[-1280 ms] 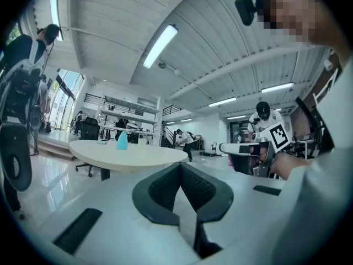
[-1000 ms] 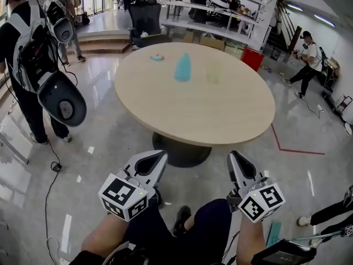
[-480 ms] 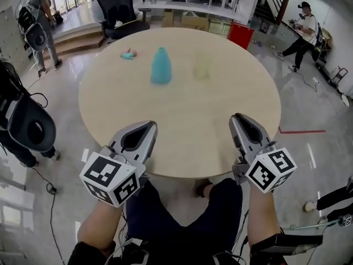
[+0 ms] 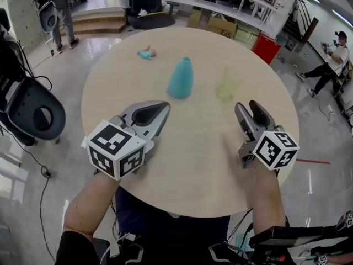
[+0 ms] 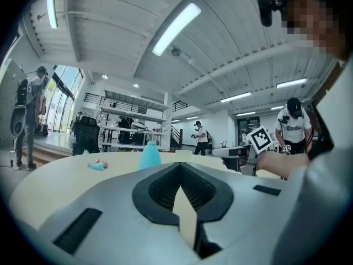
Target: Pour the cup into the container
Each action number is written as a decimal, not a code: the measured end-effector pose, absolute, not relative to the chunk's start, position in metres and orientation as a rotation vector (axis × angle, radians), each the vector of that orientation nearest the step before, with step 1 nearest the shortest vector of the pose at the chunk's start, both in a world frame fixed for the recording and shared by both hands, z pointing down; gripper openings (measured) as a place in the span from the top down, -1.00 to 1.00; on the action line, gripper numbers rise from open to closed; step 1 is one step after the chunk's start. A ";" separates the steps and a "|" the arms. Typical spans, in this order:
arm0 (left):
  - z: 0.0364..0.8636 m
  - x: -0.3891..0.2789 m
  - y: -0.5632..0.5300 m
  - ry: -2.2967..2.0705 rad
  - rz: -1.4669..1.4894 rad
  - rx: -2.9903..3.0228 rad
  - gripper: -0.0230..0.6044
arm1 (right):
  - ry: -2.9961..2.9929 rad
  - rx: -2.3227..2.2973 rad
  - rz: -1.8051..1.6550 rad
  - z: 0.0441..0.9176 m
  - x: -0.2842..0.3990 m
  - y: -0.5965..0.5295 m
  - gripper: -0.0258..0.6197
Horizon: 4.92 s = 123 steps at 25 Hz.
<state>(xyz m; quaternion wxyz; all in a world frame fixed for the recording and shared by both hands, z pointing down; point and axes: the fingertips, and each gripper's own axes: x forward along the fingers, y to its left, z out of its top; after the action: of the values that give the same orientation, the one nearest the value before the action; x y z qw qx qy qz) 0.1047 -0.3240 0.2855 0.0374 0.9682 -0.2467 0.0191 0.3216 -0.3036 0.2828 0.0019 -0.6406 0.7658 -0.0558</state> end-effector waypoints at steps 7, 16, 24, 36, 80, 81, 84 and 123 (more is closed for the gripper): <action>0.311 0.145 -0.365 -0.616 0.124 2.971 0.93 | 2.520 -2.025 -0.280 0.317 0.347 -0.382 -0.08; 0.324 0.159 -0.371 -0.484 0.163 2.997 0.93 | 2.540 -1.992 -0.412 0.342 0.359 -0.422 -0.17; 0.327 0.164 -0.364 -0.326 0.216 3.032 0.93 | 2.589 -2.031 -0.434 0.347 0.354 -0.449 -0.18; 0.330 0.173 -0.355 -0.217 0.217 3.052 0.93 | 2.607 -2.027 -0.488 0.356 0.359 -0.454 -0.18; 0.326 0.149 -0.357 -0.165 0.226 3.056 0.93 | 3.336 -2.294 1.109 0.247 0.241 -0.481 -0.17; 0.327 0.149 -0.357 -0.165 0.225 3.055 0.93 | 3.339 -2.296 1.139 0.247 0.240 -0.482 -0.17; 0.327 0.149 -0.359 -0.166 0.224 3.056 0.93 | 3.339 -2.312 1.245 0.246 0.238 -0.485 -0.17; 0.327 0.151 -0.355 -0.157 0.231 3.057 0.93 | 3.266 -2.342 1.957 0.242 0.225 -0.486 -0.17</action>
<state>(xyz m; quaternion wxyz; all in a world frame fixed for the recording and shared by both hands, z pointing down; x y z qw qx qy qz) 0.1515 -0.3555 0.3266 0.0360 0.9952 -0.0511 0.0753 0.2245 -0.4859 0.2421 -0.6165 -0.4126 0.5752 0.3447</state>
